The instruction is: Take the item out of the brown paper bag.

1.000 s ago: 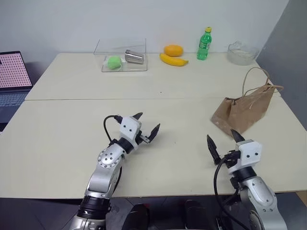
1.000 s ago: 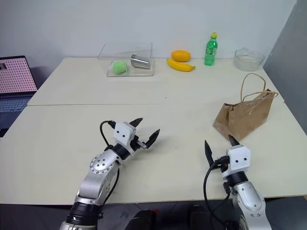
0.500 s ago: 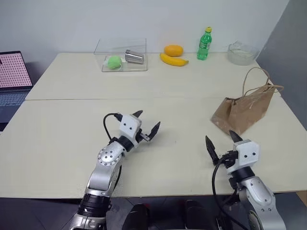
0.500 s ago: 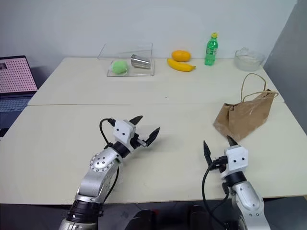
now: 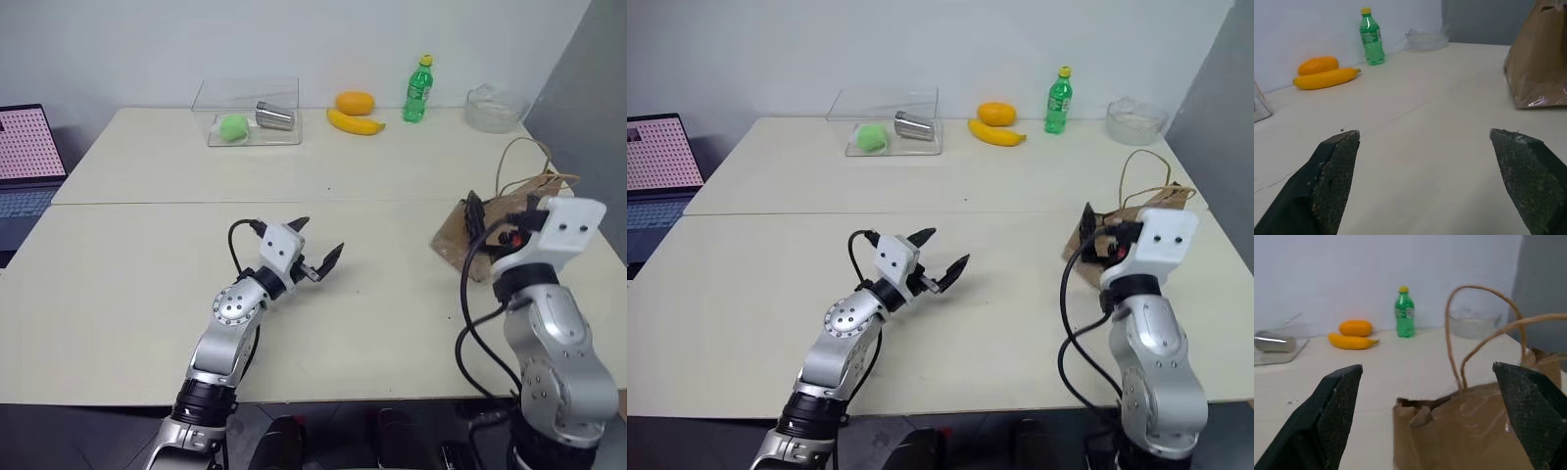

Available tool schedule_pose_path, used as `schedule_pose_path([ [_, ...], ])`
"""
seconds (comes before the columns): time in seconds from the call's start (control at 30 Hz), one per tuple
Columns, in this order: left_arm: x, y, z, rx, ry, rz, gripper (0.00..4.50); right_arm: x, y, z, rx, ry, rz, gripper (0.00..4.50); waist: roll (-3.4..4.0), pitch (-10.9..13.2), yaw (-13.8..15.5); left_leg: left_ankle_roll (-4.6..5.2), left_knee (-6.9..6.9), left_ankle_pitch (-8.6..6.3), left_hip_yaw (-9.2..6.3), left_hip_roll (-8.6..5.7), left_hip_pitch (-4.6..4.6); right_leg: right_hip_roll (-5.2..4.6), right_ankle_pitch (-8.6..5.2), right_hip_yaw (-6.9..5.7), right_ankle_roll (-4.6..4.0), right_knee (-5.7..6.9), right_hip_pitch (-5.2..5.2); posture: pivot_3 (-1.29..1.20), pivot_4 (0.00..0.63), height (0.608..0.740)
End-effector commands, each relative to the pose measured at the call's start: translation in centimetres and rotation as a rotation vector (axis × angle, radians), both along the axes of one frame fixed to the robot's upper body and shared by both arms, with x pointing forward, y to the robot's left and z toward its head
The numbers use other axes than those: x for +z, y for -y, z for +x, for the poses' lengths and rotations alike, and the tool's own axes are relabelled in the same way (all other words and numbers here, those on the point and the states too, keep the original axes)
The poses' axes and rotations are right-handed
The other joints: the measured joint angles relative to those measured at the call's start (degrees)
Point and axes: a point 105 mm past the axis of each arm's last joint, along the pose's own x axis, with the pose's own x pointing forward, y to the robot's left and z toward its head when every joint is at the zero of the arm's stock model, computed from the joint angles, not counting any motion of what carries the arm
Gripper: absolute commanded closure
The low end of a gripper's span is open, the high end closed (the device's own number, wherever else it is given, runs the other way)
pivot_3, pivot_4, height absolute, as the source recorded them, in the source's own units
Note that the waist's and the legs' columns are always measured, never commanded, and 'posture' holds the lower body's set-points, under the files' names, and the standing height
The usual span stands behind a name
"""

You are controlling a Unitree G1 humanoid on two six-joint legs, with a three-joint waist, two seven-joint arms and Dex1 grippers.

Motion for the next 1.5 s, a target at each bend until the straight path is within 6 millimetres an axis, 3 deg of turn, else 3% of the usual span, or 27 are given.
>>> schedule_pose_path([
  [0.03,1.1,0.4,0.0,-0.017,0.049,-0.013,0.02,0.9,0.8,1.0,-0.055,-0.018,0.034,0.00,0.00,0.0,0.0,0.00,-0.01,0.00,0.01,0.00,0.00,0.00,0.00,0.00,0.00,0.01,-0.02,0.00,0.150,0.740],
  [0.57,1.4,0.3,0.1,-0.009,0.059,-0.014,0.02,3.9,1.4,6.1,-0.087,0.010,0.151,0.00,0.03,0.0,-0.1,0.02,-0.02,0.00,0.05,-0.01,-0.03,0.00,0.00,0.02,-0.01,0.01,-0.05,0.00,0.150,0.740],
  [0.8,2.1,0.6,-0.7,-0.085,-0.014,-0.083,0.02,4.6,2.1,7.1,-0.081,0.025,0.148,0.00,0.04,0.0,-0.3,0.02,-0.02,0.00,0.06,0.00,-0.04,0.00,0.00,0.02,-0.01,0.02,-0.06,0.00,0.150,0.740],
  [1.03,6.8,0.8,-3.4,-0.399,0.002,-0.190,0.02,4.7,2.4,7.7,-0.068,0.022,0.150,0.00,0.10,0.1,-0.7,0.02,-0.01,0.00,0.06,0.01,-0.06,0.00,0.00,0.02,-0.01,0.07,-0.09,0.00,0.150,0.740],
  [1.3,11.9,-0.5,-2.2,-0.603,0.036,-0.098,0.02,4.7,2.4,8.4,-0.042,0.015,0.191,0.00,0.14,0.1,-1.2,0.03,-0.02,0.00,0.06,0.01,-0.06,0.03,0.00,0.00,-0.02,0.04,-0.08,0.00,0.150,0.740],
  [1.5,13.1,-0.1,-2.3,-0.695,0.057,-0.011,0.02,5.2,2.4,8.7,-0.041,0.026,0.196,0.00,0.21,0.1,-1.5,0.03,-0.04,0.00,0.08,0.01,-0.10,0.04,0.00,0.03,-0.02,-0.01,-0.12,0.00,0.150,0.740],
])
